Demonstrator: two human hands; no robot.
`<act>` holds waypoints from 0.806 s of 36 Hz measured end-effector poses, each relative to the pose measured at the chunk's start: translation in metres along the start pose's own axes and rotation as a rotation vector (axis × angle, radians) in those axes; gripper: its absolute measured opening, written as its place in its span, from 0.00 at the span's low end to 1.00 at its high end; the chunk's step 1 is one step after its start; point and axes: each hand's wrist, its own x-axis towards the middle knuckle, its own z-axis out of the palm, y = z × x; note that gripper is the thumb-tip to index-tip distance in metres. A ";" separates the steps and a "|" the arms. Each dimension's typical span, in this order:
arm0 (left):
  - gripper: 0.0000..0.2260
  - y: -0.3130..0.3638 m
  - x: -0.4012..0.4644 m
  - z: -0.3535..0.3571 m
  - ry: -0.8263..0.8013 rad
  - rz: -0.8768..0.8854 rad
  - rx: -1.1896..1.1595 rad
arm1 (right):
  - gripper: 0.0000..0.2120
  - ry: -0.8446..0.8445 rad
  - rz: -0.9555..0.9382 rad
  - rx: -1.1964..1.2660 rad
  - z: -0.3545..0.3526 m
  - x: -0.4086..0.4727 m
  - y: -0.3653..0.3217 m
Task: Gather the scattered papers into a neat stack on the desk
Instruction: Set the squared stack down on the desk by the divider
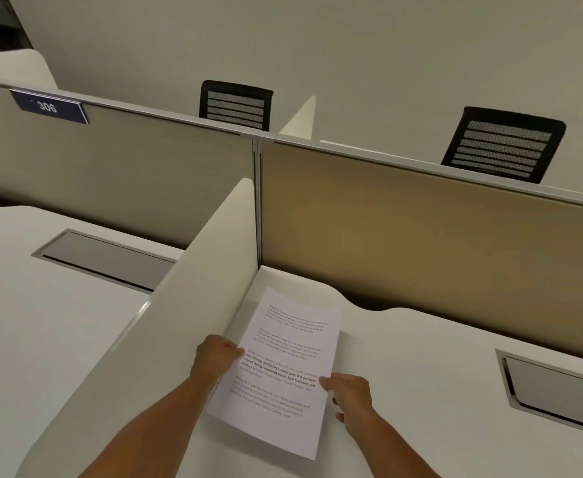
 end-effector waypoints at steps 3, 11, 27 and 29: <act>0.12 0.002 0.022 0.008 0.000 -0.037 0.012 | 0.05 0.014 0.018 -0.005 0.007 0.018 -0.010; 0.11 0.005 0.056 0.030 0.024 -0.077 -0.025 | 0.05 0.063 0.057 -0.052 0.022 0.062 -0.025; 0.11 0.017 0.065 0.061 0.212 -0.096 -0.005 | 0.11 0.132 0.048 -0.222 0.037 0.106 -0.025; 0.12 0.019 0.061 0.062 0.242 -0.095 0.005 | 0.12 0.149 0.064 -0.207 0.037 0.107 -0.025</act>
